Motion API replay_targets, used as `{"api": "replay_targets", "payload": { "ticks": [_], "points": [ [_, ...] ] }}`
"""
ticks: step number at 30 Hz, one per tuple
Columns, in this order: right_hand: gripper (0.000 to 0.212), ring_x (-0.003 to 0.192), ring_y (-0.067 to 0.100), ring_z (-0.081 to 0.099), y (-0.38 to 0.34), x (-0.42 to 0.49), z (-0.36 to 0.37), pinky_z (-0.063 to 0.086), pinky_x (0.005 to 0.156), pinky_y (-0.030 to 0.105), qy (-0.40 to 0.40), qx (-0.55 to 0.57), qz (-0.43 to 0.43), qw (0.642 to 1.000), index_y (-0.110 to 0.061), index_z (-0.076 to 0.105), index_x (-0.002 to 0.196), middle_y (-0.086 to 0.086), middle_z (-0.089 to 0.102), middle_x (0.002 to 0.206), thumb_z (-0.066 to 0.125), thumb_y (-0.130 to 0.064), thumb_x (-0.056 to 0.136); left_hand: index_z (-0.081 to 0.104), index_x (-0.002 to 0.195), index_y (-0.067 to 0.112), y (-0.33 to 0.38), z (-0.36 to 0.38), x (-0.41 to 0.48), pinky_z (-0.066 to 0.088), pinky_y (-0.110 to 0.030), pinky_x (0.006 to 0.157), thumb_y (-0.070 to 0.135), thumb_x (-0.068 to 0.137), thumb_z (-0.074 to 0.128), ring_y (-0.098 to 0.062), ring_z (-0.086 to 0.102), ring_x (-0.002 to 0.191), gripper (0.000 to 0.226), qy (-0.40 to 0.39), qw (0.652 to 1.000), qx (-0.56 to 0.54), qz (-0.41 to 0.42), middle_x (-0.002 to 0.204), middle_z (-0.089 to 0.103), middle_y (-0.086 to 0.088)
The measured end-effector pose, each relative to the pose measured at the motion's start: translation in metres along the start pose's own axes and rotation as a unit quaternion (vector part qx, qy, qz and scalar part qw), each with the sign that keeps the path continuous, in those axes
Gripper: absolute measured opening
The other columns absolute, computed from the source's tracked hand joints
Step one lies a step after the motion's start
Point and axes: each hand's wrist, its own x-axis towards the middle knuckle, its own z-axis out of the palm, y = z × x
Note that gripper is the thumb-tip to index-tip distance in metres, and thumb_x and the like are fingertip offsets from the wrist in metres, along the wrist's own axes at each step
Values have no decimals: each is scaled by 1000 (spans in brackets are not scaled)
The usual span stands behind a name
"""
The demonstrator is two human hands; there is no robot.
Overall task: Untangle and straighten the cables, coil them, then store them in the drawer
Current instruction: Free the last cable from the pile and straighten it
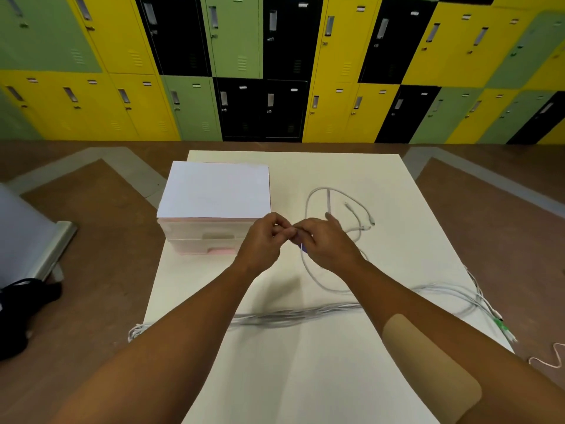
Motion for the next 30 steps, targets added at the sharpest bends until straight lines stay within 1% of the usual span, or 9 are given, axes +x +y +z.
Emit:
{"api": "replay_targets", "payload": {
  "ticks": [2, 4, 8, 12, 15, 20, 24, 28, 30],
  "points": [
    [25, 81, 13, 55, -2, 0, 0, 44, 81, 31, -11, 53, 12, 998, -17, 68, 100, -9, 57, 87, 43, -19, 101, 63, 84, 6, 0, -10, -3, 31, -26, 47, 25, 93, 68, -13, 39, 41, 21, 10, 1000, 10, -4, 69, 73, -8],
    [23, 82, 12, 55, -4, -2, 0, 44, 76, 29, -1, 59, 23, 998, -16, 69, 104, -10, 58, 90, 47, -19, 101, 71, 80, 11, -4, -21, -7, 34, -27, 54, 32, 93, 66, -15, 44, 49, 26, 9, 999, 41, -4, 60, 69, -6],
    [19, 79, 9, 61, -10, -9, 5, 50, 67, 33, -39, 39, 56, 997, -35, 66, 104, -12, 66, 86, 50, -42, 97, 75, 88, 14, -10, -31, -15, 36, -21, 57, 24, 99, 57, -11, 46, 57, 23, -42, 995, 83, -20, 59, 59, 2],
    [21, 87, 11, 63, -26, -17, 13, 53, 74, 36, -68, 84, 41, 993, -25, 66, 111, -6, 69, 96, 52, -36, 101, 71, 85, 12, -9, -28, -21, 34, -23, 53, 21, 98, 58, -10, 41, 51, 21, -56, 991, 115, -31, 57, 53, 3],
    [26, 92, 16, 63, -30, -20, 18, 53, 78, 35, -77, 25, 20, 997, -22, 68, 118, -4, 70, 105, 48, -31, 103, 72, 84, 14, -10, -30, -24, 35, -23, 52, 26, 95, 62, -7, 43, 49, 19, -53, 980, 187, -35, 58, 55, 5],
    [30, 78, 15, 59, -29, -23, 25, 43, 64, 31, -105, -78, 12, 991, -30, 69, 111, -6, 68, 85, 44, -44, 103, 69, 81, 22, -7, -38, -31, 34, -24, 53, 40, 92, 64, -8, 53, 61, 22, -50, 929, 367, -2, 68, 61, 9],
    [32, 72, 13, 54, -30, -27, 27, 34, 58, 29, -116, -72, 34, 990, -32, 70, 104, -11, 53, 67, 44, -51, 101, 62, 75, 22, -12, -49, -41, 40, -29, 57, 51, 95, 53, -14, 55, 63, 36, -69, 886, 457, 48, 65, 60, 6],
    [30, 82, 18, 62, -37, -29, 34, 51, 70, 36, -156, -33, 28, 987, -26, 68, 116, -5, 70, 92, 43, -37, 105, 68, 87, 25, -23, -58, -49, 48, -34, 68, 45, 100, 48, -12, 54, 67, 30, -97, 887, 447, 57, 65, 56, 11],
    [28, 86, 21, 63, -41, -29, 37, 54, 77, 39, -152, -32, 22, 988, -27, 66, 120, -2, 72, 100, 43, -31, 104, 69, 92, 26, -28, -61, -52, 51, -34, 69, 39, 100, 50, -13, 57, 70, 25, -99, 894, 434, 55, 67, 59, 12]
  ]
}}
